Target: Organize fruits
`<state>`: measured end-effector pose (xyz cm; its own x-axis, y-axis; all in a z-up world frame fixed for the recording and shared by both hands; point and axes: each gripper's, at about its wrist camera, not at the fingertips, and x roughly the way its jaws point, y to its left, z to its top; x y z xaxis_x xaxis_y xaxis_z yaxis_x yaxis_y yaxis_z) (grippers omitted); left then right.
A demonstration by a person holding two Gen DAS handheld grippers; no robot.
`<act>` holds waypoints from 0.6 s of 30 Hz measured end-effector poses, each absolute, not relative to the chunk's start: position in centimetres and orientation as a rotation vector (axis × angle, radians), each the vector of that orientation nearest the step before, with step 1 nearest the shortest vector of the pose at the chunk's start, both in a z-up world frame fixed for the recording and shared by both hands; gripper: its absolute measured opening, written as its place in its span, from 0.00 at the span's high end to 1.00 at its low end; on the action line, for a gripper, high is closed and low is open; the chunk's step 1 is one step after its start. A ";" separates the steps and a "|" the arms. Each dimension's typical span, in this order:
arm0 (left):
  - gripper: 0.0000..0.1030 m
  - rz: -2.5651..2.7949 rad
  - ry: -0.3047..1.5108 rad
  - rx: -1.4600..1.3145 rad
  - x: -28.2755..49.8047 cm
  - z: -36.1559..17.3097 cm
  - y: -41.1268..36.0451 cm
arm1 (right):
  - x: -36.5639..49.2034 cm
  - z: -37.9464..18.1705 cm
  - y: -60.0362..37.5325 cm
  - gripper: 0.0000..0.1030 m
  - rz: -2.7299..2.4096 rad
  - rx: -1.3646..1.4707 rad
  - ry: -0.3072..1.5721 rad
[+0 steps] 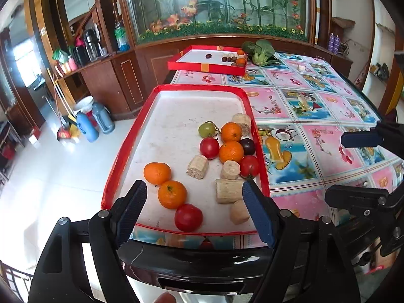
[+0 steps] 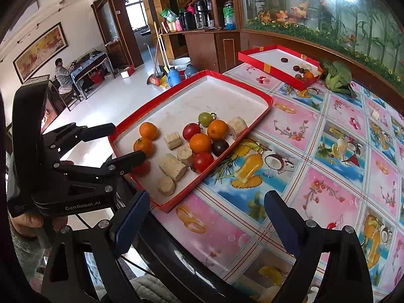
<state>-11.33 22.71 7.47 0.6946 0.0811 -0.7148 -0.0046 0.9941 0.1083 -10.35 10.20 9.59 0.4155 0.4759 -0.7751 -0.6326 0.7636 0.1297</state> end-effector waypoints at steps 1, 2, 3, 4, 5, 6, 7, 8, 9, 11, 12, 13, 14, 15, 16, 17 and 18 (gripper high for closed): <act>0.24 0.040 0.798 0.097 -11.5 7.6 22.6 | -10.4 9.7 10.3 0.10 0.703 -0.196 0.904; 0.24 0.037 0.796 0.089 -11.6 7.7 22.6 | -10.5 9.7 10.3 0.10 0.704 -0.197 0.903; 0.24 0.038 0.794 0.084 -11.6 7.8 22.6 | -10.6 9.8 10.3 0.10 0.705 -0.196 0.900; 0.24 0.041 0.793 0.080 -11.6 7.9 22.6 | -10.7 9.9 10.3 0.10 0.707 -0.196 0.897; 0.24 0.041 0.791 0.078 -11.7 7.9 22.6 | -10.7 9.9 10.4 0.10 0.709 -0.195 0.896; 0.24 0.040 0.791 0.076 -11.8 8.0 22.6 | -10.9 10.0 10.4 0.10 0.709 -0.193 0.895; 0.24 0.039 0.792 0.076 -11.8 8.0 22.5 | -10.9 9.9 10.4 0.10 0.709 -0.192 0.896; 0.24 0.042 0.792 0.077 -11.8 8.0 22.5 | -11.0 9.9 10.5 0.10 0.711 -0.194 0.898; 0.24 0.042 0.793 0.077 -11.8 8.0 22.5 | -11.1 9.8 10.5 0.10 0.712 -0.195 0.899; 0.24 0.041 0.796 0.068 -11.8 8.0 22.6 | -11.3 9.8 10.6 0.10 0.713 -0.196 0.901; 0.24 0.041 0.799 0.060 -11.9 8.0 22.7 | -11.3 9.8 10.5 0.10 0.714 -0.195 0.901; 0.24 0.039 0.803 0.053 -11.9 8.0 22.7 | -11.3 9.8 10.5 0.10 0.715 -0.195 0.901; 0.24 0.041 0.804 0.051 -11.9 7.9 22.8 | -11.3 9.8 10.6 0.10 0.715 -0.195 0.901; 0.24 0.045 0.807 0.053 -11.8 7.9 22.8 | -11.3 9.8 10.6 0.10 0.715 -0.195 0.901; 0.24 0.049 0.808 0.054 -11.8 7.8 22.8 | -11.3 9.7 10.6 0.10 0.716 -0.195 0.902; 0.24 0.051 0.808 0.055 -11.8 7.8 22.8 | -11.3 9.7 10.6 0.10 0.719 -0.196 0.902; 0.24 0.053 0.810 0.056 -11.9 7.8 22.8 | -11.3 9.6 10.7 0.10 0.721 -0.197 0.902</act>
